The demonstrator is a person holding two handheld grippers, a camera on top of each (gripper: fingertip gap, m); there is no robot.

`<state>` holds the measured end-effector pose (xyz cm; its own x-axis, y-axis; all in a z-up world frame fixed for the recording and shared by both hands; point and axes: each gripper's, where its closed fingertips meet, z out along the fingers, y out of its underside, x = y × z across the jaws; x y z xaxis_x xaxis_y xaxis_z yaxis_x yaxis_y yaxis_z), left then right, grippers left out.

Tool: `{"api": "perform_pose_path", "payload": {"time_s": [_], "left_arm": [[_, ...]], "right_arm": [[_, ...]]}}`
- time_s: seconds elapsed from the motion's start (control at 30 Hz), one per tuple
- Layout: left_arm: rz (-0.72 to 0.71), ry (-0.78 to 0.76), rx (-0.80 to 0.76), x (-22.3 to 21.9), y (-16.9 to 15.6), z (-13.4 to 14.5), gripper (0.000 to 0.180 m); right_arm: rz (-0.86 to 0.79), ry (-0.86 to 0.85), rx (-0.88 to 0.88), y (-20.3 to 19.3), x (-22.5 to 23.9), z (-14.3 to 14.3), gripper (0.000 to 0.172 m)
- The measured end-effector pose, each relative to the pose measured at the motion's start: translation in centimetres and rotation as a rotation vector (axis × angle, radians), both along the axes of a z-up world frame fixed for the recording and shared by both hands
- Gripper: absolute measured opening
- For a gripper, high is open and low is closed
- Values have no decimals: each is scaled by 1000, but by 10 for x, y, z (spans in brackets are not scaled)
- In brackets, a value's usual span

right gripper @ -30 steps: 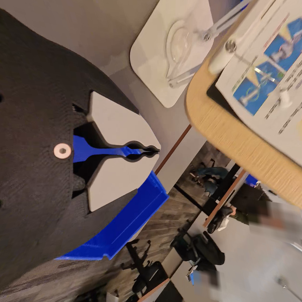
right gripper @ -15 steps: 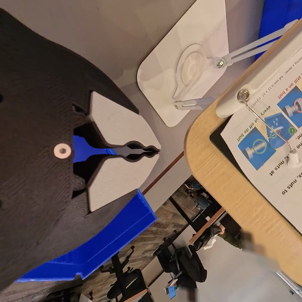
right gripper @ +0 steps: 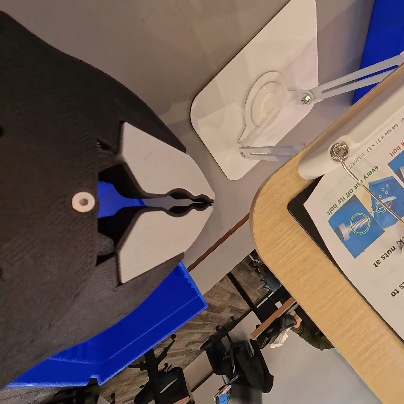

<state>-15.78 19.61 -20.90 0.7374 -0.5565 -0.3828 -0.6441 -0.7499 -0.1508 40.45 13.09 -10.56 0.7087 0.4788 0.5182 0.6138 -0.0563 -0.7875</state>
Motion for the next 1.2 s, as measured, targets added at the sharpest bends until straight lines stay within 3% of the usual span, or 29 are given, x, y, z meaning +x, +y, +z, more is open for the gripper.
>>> {"api": "perform_pose_path", "payload": {"time_s": [0.4, 0.73, 0.87, 1.07, 1.2], "left_arm": [[115, 36, -92, -17, 5, -20, 39], [94, 82, -170, -20, 2, -25, 15], [17, 93, -164, -18, 5, -25, 11], [-180, -116, -173, 32, -5, -24, 10], [-235, -74, -215, 36, -12, -27, 10]], "right_arm": [[7, -11, -3, 0, -1, -1, 0], [10, -12, -3, -1, 0, 0, 0], [13, -12, -2, -1, -1, 1, 0], [16, -7, -8, -1, 0, 0, 0], [19, -8, -17, 0, -1, -3, 0]]}}
